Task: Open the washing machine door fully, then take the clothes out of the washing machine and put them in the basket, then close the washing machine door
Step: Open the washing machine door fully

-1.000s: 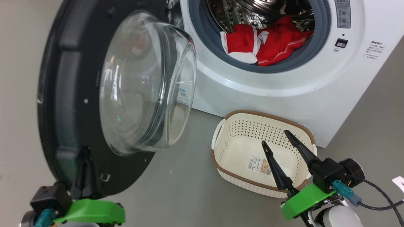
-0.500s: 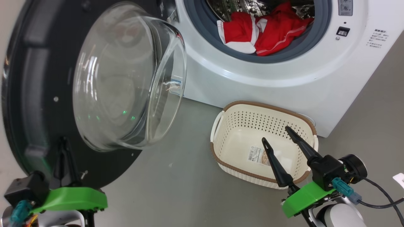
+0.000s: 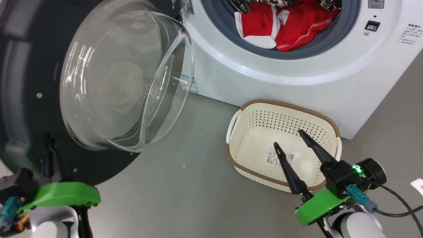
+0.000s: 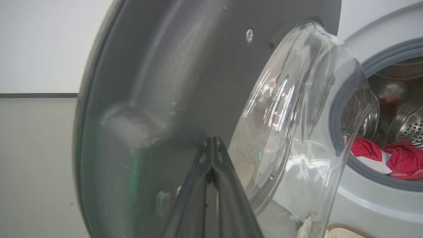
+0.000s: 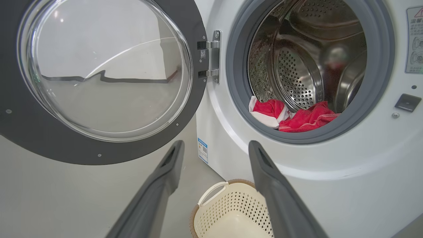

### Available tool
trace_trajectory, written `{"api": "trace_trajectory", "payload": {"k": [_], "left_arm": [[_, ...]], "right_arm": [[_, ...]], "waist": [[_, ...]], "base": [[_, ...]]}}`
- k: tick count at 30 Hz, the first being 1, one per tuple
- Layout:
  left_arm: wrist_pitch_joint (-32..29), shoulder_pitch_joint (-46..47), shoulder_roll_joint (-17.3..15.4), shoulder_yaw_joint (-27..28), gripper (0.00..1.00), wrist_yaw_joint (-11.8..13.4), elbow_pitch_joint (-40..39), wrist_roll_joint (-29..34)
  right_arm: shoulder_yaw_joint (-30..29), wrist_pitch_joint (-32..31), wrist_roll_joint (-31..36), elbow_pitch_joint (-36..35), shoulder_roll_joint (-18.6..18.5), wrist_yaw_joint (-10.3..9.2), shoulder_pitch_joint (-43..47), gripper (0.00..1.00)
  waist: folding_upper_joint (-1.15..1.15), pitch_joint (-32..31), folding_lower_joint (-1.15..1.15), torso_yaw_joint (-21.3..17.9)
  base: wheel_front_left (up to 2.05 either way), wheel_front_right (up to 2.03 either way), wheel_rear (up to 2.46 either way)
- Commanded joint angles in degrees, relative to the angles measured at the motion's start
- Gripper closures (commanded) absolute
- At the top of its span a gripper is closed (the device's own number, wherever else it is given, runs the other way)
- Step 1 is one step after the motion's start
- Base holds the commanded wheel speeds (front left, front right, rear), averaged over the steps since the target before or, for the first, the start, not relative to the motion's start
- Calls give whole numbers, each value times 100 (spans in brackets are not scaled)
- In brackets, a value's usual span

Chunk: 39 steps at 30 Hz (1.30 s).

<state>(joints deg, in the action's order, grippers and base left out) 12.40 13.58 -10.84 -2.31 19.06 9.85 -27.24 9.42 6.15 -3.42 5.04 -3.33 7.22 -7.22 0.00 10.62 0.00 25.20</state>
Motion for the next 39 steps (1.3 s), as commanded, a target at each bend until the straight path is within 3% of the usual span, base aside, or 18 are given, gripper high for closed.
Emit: {"api": "trace_trajectory", "payload": {"k": [1,15,27,39], "left_arm": [[71,271,-253,342,100,-20,28,-61],[199,987,-486,531,100,-244,965,-113],[256,1596,-610,753,100,-607,2046,-109],[259,2003,-536,1292,100,-878,2430,299]], "right_arm": [[125,-31,43,-199,7,26,-80,0],[216,-207,83,-466,-85,26,-51,0],[263,-343,97,-677,-159,26,-11,0],[285,-467,82,-860,-276,26,-73,0]], "waist": [[0,17,0,25],[0,135,0,151],[0,259,0,171],[0,475,0,105]], "base": [[0,0,0],[0,0,0],[0,0,0],[0,0,0]]}}
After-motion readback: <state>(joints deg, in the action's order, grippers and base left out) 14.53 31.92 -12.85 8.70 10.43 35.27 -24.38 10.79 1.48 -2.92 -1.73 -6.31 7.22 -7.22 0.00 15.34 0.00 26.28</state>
